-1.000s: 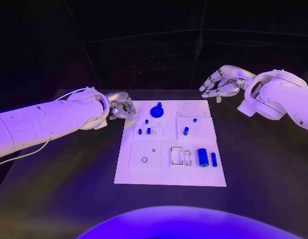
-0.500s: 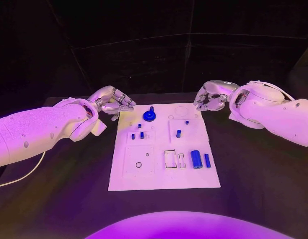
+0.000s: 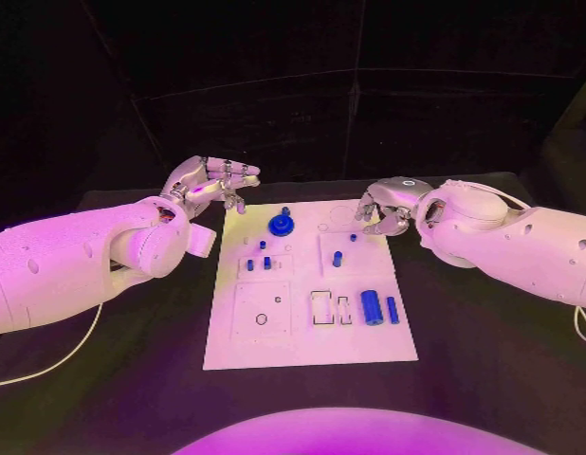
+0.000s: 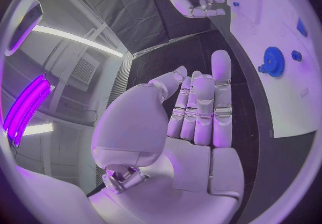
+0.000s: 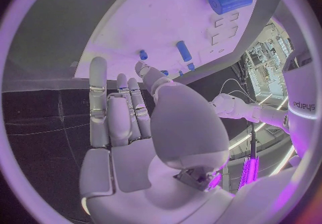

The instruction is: Assemble the parts on the task board

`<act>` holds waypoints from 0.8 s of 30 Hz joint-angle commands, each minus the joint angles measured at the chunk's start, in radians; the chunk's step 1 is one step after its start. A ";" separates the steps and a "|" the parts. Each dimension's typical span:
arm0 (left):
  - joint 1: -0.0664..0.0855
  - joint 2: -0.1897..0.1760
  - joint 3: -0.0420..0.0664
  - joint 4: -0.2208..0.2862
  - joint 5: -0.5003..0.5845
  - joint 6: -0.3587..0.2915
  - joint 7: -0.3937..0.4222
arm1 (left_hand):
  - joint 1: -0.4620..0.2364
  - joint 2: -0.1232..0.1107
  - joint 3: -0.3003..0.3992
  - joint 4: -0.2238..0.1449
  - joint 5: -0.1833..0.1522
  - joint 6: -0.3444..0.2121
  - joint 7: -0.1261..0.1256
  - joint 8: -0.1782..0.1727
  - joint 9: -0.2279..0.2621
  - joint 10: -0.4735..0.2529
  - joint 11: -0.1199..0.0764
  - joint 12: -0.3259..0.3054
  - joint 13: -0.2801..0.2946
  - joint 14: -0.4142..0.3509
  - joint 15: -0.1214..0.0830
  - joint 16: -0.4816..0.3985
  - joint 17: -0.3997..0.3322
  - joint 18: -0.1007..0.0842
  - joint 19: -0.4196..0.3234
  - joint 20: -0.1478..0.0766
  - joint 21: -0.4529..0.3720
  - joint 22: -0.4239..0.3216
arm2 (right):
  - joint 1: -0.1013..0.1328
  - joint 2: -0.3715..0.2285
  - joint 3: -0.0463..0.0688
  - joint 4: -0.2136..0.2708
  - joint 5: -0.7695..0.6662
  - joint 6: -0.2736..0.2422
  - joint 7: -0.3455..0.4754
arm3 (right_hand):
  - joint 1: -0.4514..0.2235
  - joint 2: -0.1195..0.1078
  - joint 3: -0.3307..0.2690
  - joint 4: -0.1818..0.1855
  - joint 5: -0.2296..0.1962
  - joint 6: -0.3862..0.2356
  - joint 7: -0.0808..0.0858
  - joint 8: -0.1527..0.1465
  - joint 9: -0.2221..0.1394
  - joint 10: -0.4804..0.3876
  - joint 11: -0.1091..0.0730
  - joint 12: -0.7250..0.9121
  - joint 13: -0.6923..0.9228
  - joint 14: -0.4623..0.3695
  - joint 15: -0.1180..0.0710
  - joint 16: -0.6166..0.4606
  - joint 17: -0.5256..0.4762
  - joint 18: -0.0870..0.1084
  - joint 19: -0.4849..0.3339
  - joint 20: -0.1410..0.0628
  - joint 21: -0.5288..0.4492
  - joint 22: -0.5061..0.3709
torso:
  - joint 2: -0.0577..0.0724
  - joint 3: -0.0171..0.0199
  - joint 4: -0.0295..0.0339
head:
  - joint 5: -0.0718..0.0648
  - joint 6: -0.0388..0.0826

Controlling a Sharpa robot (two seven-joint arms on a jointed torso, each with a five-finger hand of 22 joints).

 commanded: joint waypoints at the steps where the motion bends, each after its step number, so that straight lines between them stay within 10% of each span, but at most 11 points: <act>1: 0.001 -0.001 0.000 0.007 0.090 0.015 0.065 | -0.005 0.002 -0.007 0.001 0.002 0.002 -0.001 0.007 -0.002 -0.007 0.003 0.004 0.002 -0.009 0.001 -0.006 -0.008 0.010 -0.009 0.000 -0.004 -0.002 | -0.005 0.009 -0.001 -0.003 -0.031 0.005 -0.004 | 0.000 -0.012 0.011 -0.002 -0.002 -0.009 0.000 -0.008 0.000 -0.010 0.000 -0.007 -0.006 0.035 0.008 0.009 0.005 0.013 0.002 0.008 0.006 0.002 | -0.001 -0.0004 0.0005 | 0.001 0.002; 24: 0.001 0.008 0.000 0.019 0.098 0.025 0.066 | 0.008 0.011 -0.005 -0.004 0.003 -0.002 0.004 0.007 -0.002 -0.014 0.006 0.009 0.002 -0.026 0.003 -0.019 -0.035 0.011 -0.015 0.002 -0.013 -0.007 | -0.034 0.068 -0.002 -0.052 -0.040 0.101 -0.003 | 0.011 -0.004 0.072 -0.021 -0.002 0.011 0.008 -0.023 0.004 0.007 0.005 -0.006 -0.045 0.037 0.011 0.030 0.028 0.014 -0.001 0.013 0.025 0.013 | -0.001 0.0005 0.0004 | 0.005 -0.005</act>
